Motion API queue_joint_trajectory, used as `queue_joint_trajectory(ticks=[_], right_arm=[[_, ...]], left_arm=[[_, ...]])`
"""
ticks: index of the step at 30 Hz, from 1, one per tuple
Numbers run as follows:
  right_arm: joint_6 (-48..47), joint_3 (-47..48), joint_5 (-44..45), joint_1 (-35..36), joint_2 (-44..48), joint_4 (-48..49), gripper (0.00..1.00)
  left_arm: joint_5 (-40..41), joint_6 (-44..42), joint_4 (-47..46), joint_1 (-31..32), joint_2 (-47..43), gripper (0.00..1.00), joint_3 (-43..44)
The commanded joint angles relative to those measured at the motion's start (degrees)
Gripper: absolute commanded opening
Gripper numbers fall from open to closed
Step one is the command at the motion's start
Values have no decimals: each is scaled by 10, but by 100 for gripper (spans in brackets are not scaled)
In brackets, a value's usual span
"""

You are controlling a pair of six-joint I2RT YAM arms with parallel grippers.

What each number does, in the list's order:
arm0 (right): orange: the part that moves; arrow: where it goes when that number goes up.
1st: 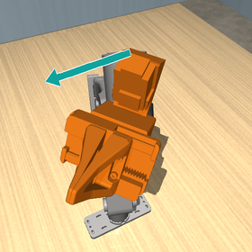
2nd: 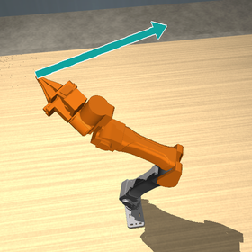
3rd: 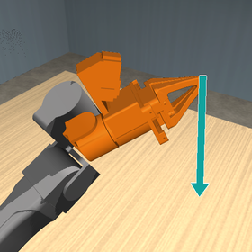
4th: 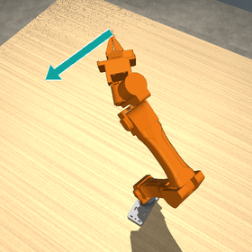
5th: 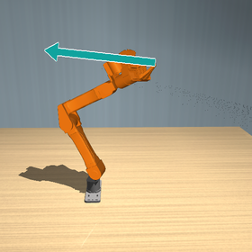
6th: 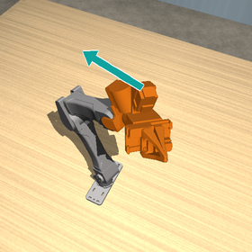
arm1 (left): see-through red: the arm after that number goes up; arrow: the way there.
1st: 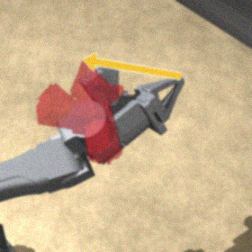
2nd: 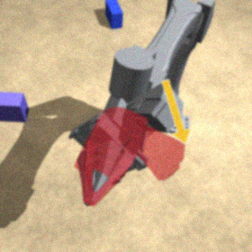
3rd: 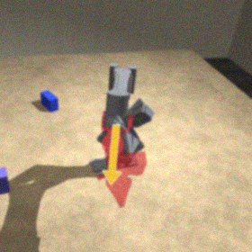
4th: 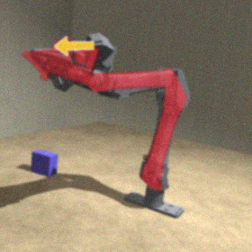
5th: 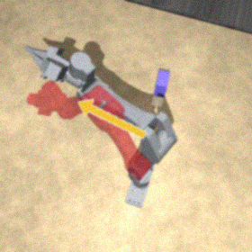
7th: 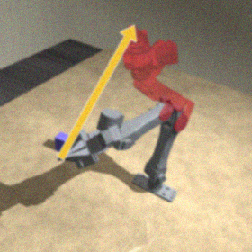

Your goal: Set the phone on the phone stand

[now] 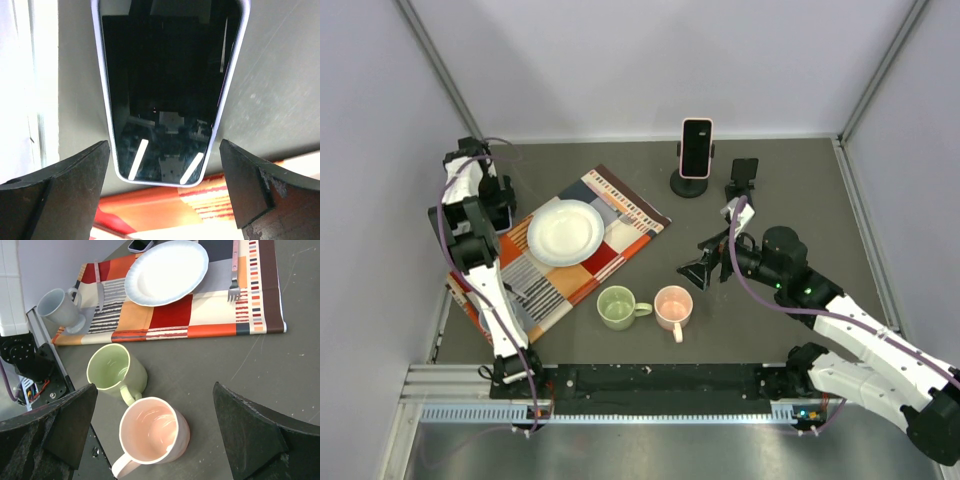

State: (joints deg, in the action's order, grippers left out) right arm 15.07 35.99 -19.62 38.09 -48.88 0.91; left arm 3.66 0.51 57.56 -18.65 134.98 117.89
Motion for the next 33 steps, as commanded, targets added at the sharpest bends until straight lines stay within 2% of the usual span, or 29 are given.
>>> queue_joint_trajectory(ticks=[1, 3, 5, 10, 14, 16, 17, 19, 26, 30, 33], right_arm=[[-1, 0, -4, 4, -4, 27, 99], [-1, 0, -5, 3, -6, 29, 99], [-2, 1, -5, 4, -7, 29, 99], [-2, 2, -5, 3, -10, 28, 99], [-2, 4, -4, 4, -14, 29, 99], [-3, 4, -3, 3, -15, 28, 99], [-3, 4, -2, 3, -15, 28, 99], [-3, 4, -2, 2, -15, 28, 99], [-4, 4, -2, 1, -16, 27, 99], [-3, 4, -2, 1, -17, 28, 99], [-4, 4, -2, 1, -16, 28, 99]], left_arm=[[-4, 7, 12, 1, 28, 95, 76], [-6, 2, 19, 2, 45, 88, 110], [-3, 0, 27, 1, 55, 88, 127], [-8, -21, 36, 1, 71, 98, 132], [-9, -26, 40, 2, 79, 98, 142], [-8, -26, 40, 1, 83, 95, 147], [-8, -28, 41, 1, 85, 88, 151], [-7, -31, 42, 2, 91, 82, 154], [-15, -37, 56, 1, 107, 80, 144], [-20, -37, 59, 2, 105, 83, 127], [-24, -35, 55, 2, 100, 89, 99]])
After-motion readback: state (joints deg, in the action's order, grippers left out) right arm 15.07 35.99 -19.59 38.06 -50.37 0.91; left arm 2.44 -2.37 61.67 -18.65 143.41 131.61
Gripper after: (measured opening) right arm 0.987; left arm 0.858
